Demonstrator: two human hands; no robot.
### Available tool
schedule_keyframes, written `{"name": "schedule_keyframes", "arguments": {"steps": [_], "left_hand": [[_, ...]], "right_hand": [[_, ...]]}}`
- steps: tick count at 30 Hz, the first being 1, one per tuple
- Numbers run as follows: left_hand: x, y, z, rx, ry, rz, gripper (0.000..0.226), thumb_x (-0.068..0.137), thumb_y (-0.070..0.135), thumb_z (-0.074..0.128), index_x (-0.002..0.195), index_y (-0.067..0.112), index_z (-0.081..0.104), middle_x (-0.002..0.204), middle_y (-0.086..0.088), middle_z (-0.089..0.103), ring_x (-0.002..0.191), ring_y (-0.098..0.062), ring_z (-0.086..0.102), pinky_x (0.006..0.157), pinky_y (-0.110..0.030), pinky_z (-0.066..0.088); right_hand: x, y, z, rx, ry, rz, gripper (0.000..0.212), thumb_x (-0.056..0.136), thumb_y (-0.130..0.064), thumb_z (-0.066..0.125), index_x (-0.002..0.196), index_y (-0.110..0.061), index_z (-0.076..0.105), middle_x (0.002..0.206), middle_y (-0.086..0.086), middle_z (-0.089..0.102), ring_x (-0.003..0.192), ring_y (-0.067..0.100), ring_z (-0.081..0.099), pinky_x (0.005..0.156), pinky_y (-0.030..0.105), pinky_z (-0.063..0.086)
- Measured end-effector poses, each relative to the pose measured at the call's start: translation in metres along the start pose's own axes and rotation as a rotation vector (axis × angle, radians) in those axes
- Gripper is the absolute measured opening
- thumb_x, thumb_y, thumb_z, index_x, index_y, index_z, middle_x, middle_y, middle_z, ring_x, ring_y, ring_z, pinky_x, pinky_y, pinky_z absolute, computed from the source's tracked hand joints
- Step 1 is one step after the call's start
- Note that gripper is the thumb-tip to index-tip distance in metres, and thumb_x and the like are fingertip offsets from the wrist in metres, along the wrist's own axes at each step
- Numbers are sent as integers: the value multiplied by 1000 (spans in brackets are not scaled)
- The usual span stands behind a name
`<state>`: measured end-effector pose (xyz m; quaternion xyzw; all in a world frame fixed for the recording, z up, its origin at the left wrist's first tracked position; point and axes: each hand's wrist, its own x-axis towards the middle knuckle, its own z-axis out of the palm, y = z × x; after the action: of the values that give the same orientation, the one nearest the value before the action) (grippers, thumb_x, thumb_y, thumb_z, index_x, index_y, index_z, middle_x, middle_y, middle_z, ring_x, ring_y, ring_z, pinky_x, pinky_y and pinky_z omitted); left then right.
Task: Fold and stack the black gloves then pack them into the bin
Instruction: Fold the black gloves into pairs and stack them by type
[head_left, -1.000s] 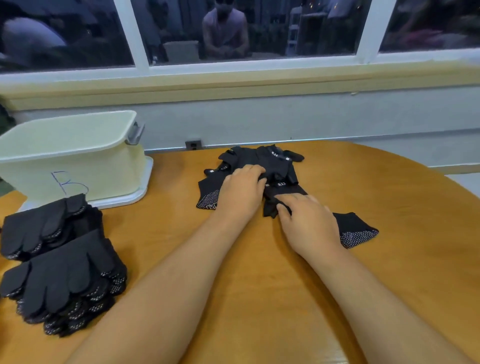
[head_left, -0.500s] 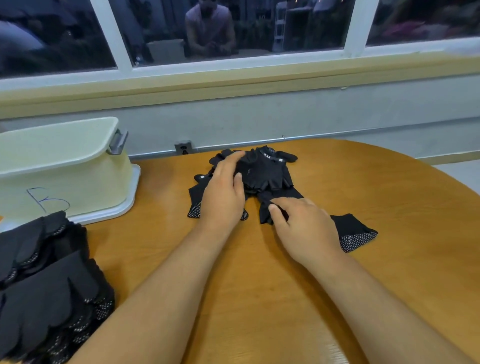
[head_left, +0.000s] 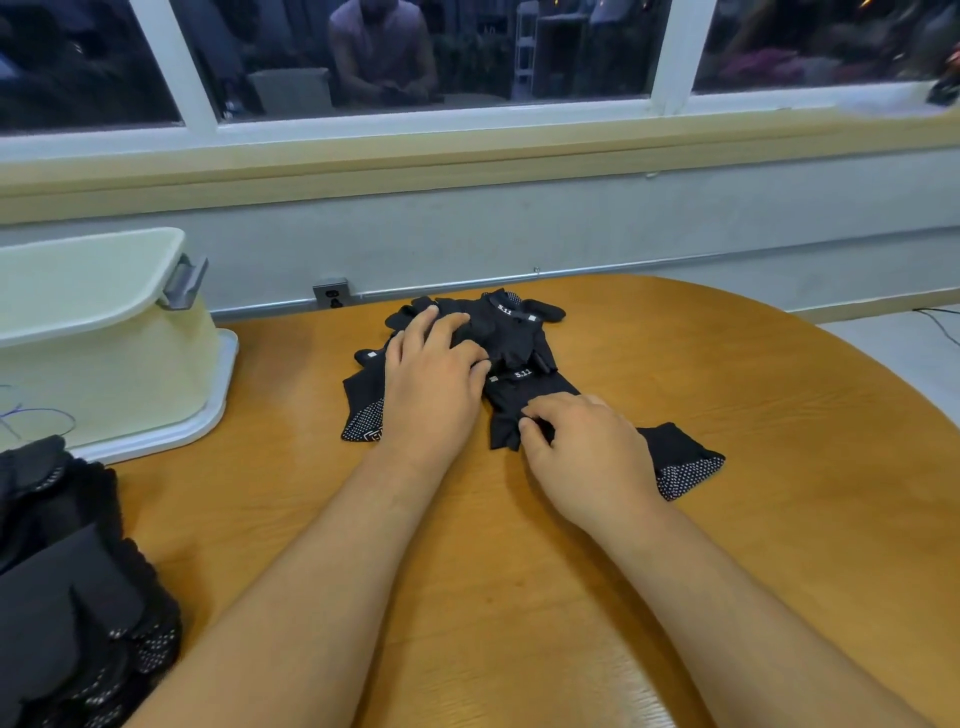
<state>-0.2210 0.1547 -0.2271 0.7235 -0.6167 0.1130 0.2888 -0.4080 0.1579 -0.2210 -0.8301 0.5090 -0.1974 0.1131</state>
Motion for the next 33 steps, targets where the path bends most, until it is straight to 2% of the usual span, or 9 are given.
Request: {"name": "schedule_keyframes", "arguments": {"steps": [3, 8, 11, 13, 15, 17, 20, 29, 33], "left_hand": [[2, 2, -10, -205, 72, 53, 15, 107, 32, 61, 111, 29, 75, 155, 8, 53, 156, -20, 27, 123, -54, 30], [-6, 14, -33, -514, 66, 144, 7, 104, 17, 61, 106, 20, 67, 146, 11, 58, 151, -12, 35, 122, -39, 34], [-18, 26, -46, -678, 7, 135, 8, 104, 12, 53, 103, 16, 60, 112, 9, 66, 112, -8, 59, 92, -35, 51], [-23, 30, -54, -797, -10, 112, 10, 102, 11, 48, 96, 14, 55, 86, 4, 57, 80, -17, 54, 69, -37, 43], [-28, 31, -61, -906, -11, 93, 12, 100, 8, 45, 91, 10, 52, 79, -5, 50, 73, -24, 45, 66, -38, 37], [-34, 31, -67, -971, 19, 40, 13, 97, 6, 43, 86, 6, 50, 78, -11, 46, 74, -23, 41, 67, -35, 34], [-52, 26, -68, -1004, 103, -133, 18, 99, 12, 45, 82, 9, 50, 77, -4, 47, 76, -20, 43, 70, -35, 35], [-85, -1, -89, -813, 56, -453, 27, 106, 28, 60, 85, 18, 73, 75, 0, 71, 75, -11, 65, 71, -37, 52], [-85, -22, -80, -605, -85, -454, 28, 103, 41, 64, 85, 23, 76, 71, 0, 72, 67, -15, 62, 66, -39, 50]], "right_hand": [[2, 2, 0, 111, 92, -22, 34, 110, -45, 47, 137, -37, 66, 134, -19, 67, 125, 9, 53, 89, 32, 48], [5, 5, -12, 430, 426, -113, 45, 103, -23, 67, 147, -26, 55, 145, -11, 51, 135, 12, 50, 111, 35, 49], [3, 5, -19, 482, 467, -138, 70, 92, -18, 80, 154, -25, 47, 154, -7, 42, 144, 13, 43, 119, 36, 43], [1, 3, -22, 546, 431, -123, 91, 88, -22, 86, 163, -29, 35, 164, -10, 33, 152, 9, 34, 122, 28, 35], [-2, 0, -28, 678, 361, -102, 99, 87, -24, 88, 165, -36, 28, 160, -20, 41, 150, 1, 38, 117, 23, 39], [-7, -3, -31, 790, 257, -108, 87, 90, -24, 86, 159, -43, 37, 133, -26, 64, 130, -1, 58, 101, 18, 49], [-15, -9, -29, 808, 117, -156, 54, 95, -25, 82, 141, -43, 61, 103, -11, 75, 102, 10, 72, 92, 41, 59], [-25, -26, -15, 930, -217, -103, 28, 101, -33, 74, 128, -37, 70, 115, -16, 78, 110, 2, 73, 98, 38, 61], [-20, -20, -10, 972, -101, 27, 19, 103, -40, 70, 122, -36, 70, 84, -2, 76, 74, 15, 71, 68, 37, 56]]}}
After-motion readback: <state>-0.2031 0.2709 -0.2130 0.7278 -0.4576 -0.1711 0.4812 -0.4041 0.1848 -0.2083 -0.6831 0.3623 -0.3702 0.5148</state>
